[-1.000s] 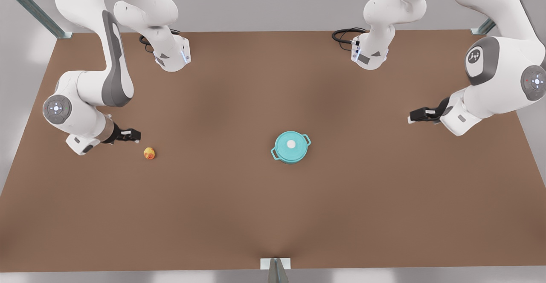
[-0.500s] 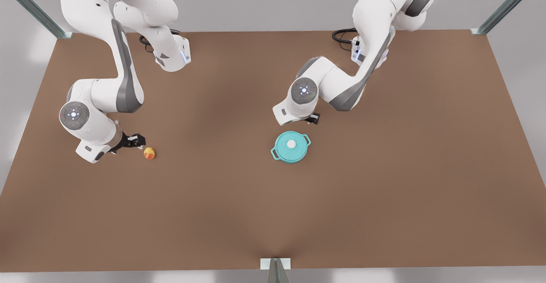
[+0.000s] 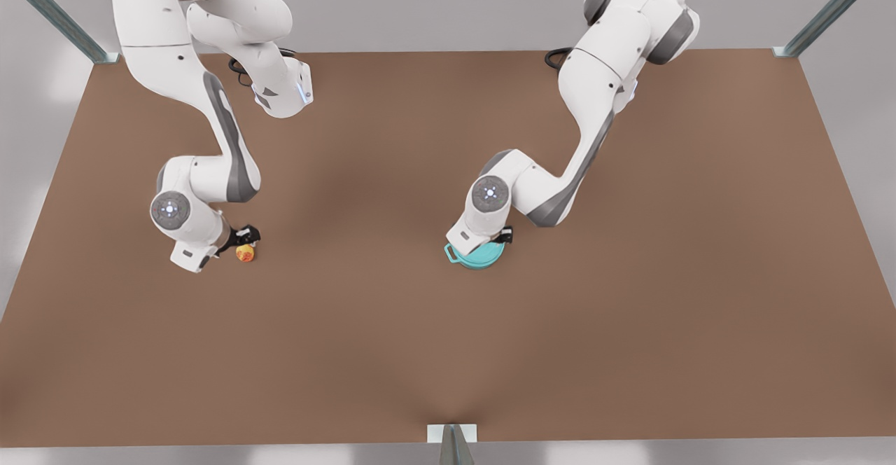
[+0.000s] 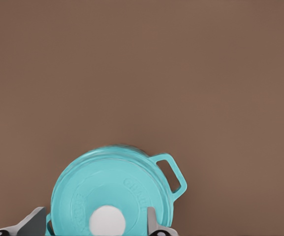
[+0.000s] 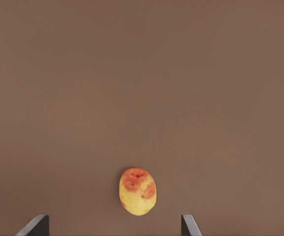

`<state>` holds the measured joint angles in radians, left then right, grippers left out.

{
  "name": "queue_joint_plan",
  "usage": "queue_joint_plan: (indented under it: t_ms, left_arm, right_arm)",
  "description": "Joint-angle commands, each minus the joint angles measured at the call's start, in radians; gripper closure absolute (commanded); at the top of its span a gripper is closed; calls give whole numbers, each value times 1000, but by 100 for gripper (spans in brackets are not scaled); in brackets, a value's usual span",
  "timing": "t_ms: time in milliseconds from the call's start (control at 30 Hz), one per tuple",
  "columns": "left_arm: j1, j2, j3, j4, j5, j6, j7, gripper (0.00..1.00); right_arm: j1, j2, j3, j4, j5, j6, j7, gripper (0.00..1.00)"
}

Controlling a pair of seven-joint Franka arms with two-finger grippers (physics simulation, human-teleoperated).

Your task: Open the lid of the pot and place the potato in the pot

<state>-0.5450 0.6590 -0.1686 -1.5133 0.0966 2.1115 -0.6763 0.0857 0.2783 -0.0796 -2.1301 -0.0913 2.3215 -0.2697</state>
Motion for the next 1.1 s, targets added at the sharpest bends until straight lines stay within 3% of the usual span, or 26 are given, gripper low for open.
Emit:
queue_joint_plan:
  t_ms: [0,367,400,433,500,600,767,867,1033,1067]
  left_arm:
    - [-3,11,0,-18,14,79,-239,0]
    - [-15,4,-2,-87,58,84,-266,2]
    - [-15,4,-2,-87,58,84,-267,8]
    - [-15,4,-2,-87,58,82,-267,31]
    - [-15,4,-2,-87,58,82,-269,62]
    - [-13,4,-2,-87,58,82,-267,79]
    - [2,-19,4,-35,60,-2,-232,79]
    - [89,-50,40,-7,72,-122,98,79]
    - [319,62,75,-4,103,148,557,79]
    - [329,83,75,-5,106,188,560,79]
  right_arm:
    - [0,13,-3,-8,2,131,-86,0]
    - [-27,94,-25,-83,-4,291,-100,0]
    - [-37,99,-25,-86,-4,292,-103,0]
    - [-41,107,-25,-88,-5,292,-103,0]
    - [-49,130,-25,-88,-5,294,-103,0]
    - [-49,150,-25,-97,-4,322,-103,0]
    - [-49,154,-22,-111,-1,322,-102,0]
    - [-49,163,-20,-111,-1,322,-102,0]
    - [-49,180,-19,-111,-1,343,-102,4]
    - [-49,180,-19,-111,-1,343,-102,11]
